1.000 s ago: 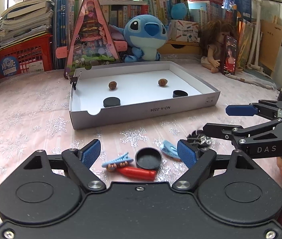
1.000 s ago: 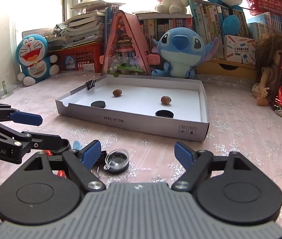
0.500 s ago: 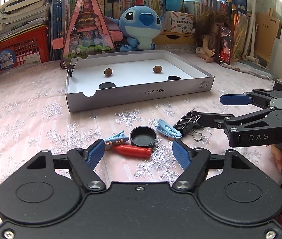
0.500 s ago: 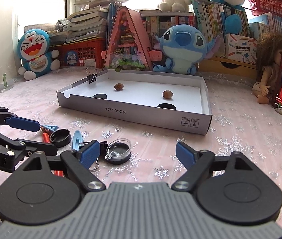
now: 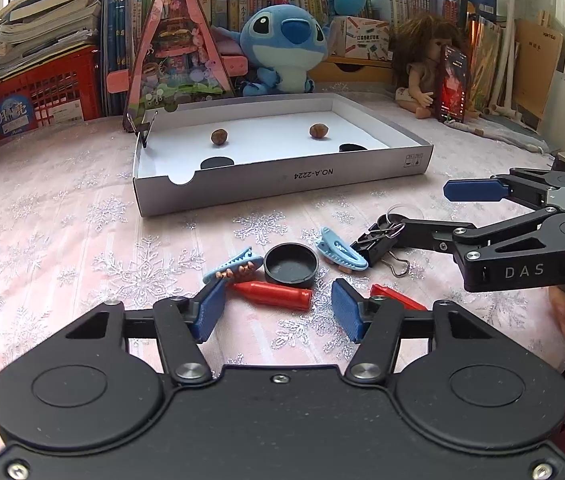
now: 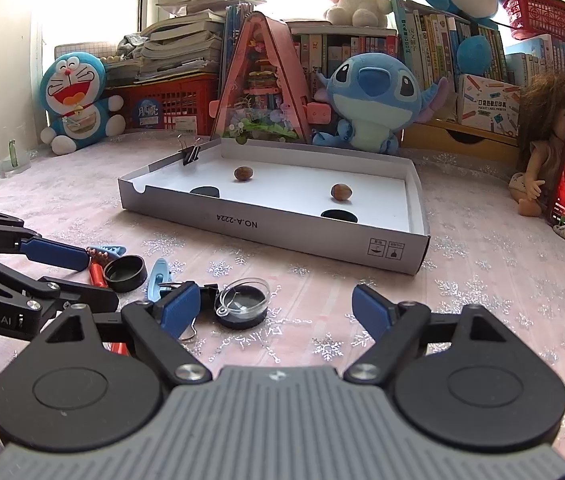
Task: Organize rigid objects
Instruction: 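Move both open grippers back toward the remaining table objects, then lower the left gripper toward the red crayon while the right approaches the clear plastic lid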
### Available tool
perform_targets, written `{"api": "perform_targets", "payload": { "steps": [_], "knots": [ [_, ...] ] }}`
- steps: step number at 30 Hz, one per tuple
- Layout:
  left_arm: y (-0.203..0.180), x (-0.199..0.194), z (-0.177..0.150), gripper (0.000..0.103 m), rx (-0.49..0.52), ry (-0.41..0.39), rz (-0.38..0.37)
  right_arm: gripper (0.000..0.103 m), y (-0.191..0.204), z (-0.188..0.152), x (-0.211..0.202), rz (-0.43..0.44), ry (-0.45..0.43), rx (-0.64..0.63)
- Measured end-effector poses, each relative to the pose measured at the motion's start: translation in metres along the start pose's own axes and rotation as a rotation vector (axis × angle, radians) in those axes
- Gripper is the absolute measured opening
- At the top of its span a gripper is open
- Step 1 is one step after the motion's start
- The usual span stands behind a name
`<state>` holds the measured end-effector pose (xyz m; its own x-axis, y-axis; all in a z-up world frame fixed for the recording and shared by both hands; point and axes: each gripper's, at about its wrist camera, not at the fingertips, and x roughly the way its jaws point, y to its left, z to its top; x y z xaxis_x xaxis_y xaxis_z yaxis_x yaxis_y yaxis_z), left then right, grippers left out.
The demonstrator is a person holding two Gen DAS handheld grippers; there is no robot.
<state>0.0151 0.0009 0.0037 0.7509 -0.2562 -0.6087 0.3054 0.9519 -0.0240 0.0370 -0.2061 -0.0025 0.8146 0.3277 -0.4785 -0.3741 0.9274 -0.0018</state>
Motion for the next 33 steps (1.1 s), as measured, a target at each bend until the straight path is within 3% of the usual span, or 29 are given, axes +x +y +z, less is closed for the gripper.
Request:
{"api": "perform_targets", "payload": {
  "steps": [3,7,17,20,24,33],
  "knots": [
    [0.000,0.000,0.000,0.043,0.000,-0.010,0.020,0.089,0.000,0.000,-0.001,-0.008,-0.005,-0.001],
    [0.000,0.000,0.000,0.042,0.001,-0.014,0.022,0.079,0.004,-0.001,-0.002,-0.028,-0.005,-0.023],
    [0.000,0.000,-0.001,0.042,0.002,-0.015,0.025,0.067,0.022,-0.001,0.001,-0.010,0.028,-0.120],
    [0.000,0.000,0.001,0.022,0.001,-0.022,0.030,0.054,0.022,0.002,0.002,-0.004,0.037,-0.115],
    [0.000,0.000,0.003,0.020,-0.008,-0.027,0.037,0.033,0.022,0.003,0.003,-0.010,0.051,-0.116],
    [0.001,-0.002,0.002,0.020,-0.008,-0.030,0.046,0.032,0.017,0.005,-0.002,-0.028,0.043,-0.100]
  ]
}}
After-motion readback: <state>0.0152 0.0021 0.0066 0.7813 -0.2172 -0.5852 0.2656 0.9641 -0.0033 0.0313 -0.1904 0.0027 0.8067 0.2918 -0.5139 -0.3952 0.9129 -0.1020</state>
